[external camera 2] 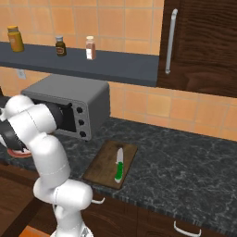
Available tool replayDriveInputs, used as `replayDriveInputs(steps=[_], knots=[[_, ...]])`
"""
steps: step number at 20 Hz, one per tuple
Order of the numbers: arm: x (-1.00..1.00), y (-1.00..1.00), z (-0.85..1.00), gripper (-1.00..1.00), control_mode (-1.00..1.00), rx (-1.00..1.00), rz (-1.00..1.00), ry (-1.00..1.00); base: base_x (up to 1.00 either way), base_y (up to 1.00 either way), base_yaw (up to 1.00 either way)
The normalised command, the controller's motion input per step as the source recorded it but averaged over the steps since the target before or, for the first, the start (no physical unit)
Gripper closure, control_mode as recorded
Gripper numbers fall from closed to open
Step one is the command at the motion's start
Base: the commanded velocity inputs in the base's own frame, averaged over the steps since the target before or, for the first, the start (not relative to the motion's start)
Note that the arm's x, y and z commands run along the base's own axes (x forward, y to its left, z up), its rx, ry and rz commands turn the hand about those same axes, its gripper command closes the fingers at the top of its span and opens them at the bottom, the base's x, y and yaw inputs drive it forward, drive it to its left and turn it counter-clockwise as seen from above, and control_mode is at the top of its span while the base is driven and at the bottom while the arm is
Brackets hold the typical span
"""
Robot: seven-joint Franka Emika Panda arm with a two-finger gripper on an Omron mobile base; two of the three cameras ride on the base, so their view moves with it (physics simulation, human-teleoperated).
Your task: Pick up the knife from the drawer and place it on the cutting board. Then place the meat from the plate to the cutting board.
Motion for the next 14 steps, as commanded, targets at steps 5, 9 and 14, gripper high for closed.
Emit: replayDriveInputs(steps=[5, 9, 14], knots=[[0.0, -0.04, -0.21, -1.0, -1.0, 0.0, 0.05, 0.0, 0.0, 0.0, 0.0], [0.0, -0.23, -0.24, -1.0, -1.0, 0.0, 0.04, 0.01, 0.0, 0.0, 0.0], [0.01, -0.14, -0.2, -1.0, -1.0, 0.0, 0.01, 0.0, 0.0, 0.0, 0.0]])
